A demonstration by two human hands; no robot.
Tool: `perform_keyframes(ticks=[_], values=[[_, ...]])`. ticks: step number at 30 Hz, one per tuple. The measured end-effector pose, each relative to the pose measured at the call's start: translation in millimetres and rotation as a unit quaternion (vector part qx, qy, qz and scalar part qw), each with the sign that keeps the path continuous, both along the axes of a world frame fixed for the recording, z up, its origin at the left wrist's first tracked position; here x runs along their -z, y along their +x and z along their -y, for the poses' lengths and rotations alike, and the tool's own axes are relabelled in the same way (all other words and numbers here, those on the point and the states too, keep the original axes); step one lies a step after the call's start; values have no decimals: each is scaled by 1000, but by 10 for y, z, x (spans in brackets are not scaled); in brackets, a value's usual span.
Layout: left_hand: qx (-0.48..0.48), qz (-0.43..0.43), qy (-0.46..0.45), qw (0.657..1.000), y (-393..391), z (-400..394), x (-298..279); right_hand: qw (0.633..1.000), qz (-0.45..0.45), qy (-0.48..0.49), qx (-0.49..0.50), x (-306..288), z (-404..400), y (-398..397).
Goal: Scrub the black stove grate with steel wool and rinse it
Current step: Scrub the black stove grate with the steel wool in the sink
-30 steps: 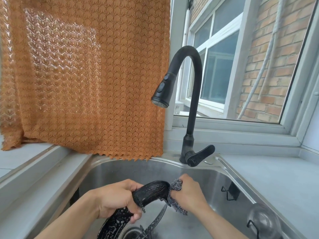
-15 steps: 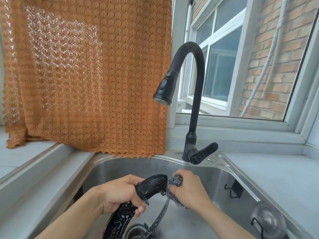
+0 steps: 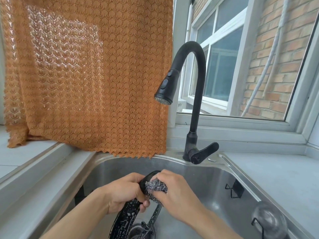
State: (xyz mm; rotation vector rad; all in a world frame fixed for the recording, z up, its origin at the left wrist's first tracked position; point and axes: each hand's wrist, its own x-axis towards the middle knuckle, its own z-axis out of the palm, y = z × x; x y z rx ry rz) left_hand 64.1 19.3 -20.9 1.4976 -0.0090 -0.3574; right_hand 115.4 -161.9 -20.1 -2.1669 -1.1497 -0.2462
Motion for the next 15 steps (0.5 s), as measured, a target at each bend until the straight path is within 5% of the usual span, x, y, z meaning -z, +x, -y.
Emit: perform_keyframes(ticks=[5,15], values=[[5,-12,-7,1000,-20,20,-23,998,-62,-6,-11,-39,51,13],[-27,-26,2,999,20,28,12,997,-48,-47,28,-40,12,-1]])
